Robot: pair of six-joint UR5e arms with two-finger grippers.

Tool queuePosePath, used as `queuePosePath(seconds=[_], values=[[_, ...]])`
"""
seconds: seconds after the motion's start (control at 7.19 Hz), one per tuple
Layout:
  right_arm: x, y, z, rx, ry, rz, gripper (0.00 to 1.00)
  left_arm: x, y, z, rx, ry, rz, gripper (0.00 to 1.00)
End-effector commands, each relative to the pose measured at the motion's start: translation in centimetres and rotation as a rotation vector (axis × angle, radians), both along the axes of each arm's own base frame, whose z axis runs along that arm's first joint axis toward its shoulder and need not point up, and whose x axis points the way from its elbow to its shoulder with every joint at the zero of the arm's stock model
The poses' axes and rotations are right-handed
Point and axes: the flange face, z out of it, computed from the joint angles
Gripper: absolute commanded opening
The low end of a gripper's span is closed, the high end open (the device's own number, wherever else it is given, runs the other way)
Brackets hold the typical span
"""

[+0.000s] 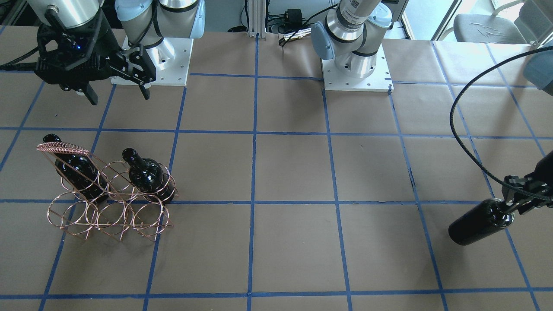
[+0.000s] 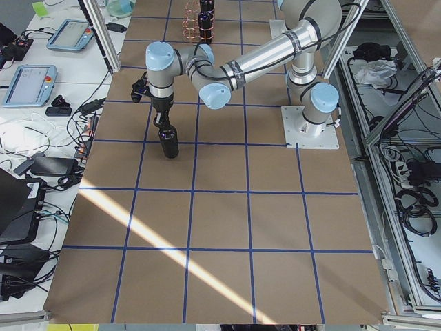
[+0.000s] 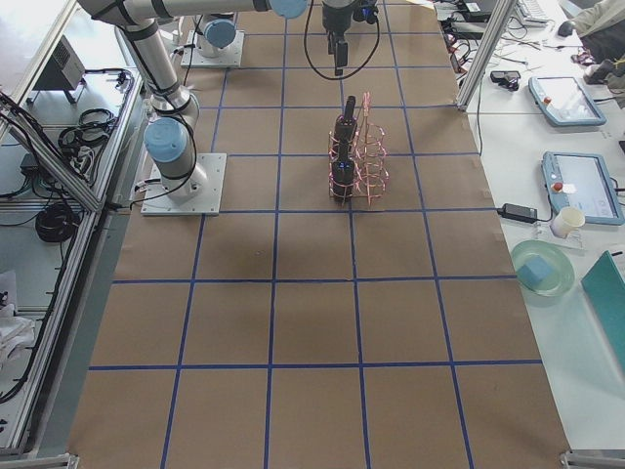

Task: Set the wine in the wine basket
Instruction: 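Lift the bottle with the left gripper, tilting it upright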

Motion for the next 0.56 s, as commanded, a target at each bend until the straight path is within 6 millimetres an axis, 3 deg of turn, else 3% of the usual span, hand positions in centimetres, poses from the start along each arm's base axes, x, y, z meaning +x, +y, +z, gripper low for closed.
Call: queuePosePath(seconds=[0.0, 0.28, 0.42], values=[[0.0, 0.0, 0.0, 0.0, -0.002, 0.0, 1.0, -0.7, 0.9, 2.3, -0.005, -0.004, -0.003, 0.0], [0.0, 0.0, 0.0, 0.0, 0.0, 0.0, 1.0, -2.8, 1.8, 4.0, 0.004, 0.0, -0.017, 0.0], [0.0, 0.0, 0.0, 0.002, 0.0, 0.0, 1.0, -5.1, 2.0, 4.8, 0.009, 0.001, -0.024, 0.0]])
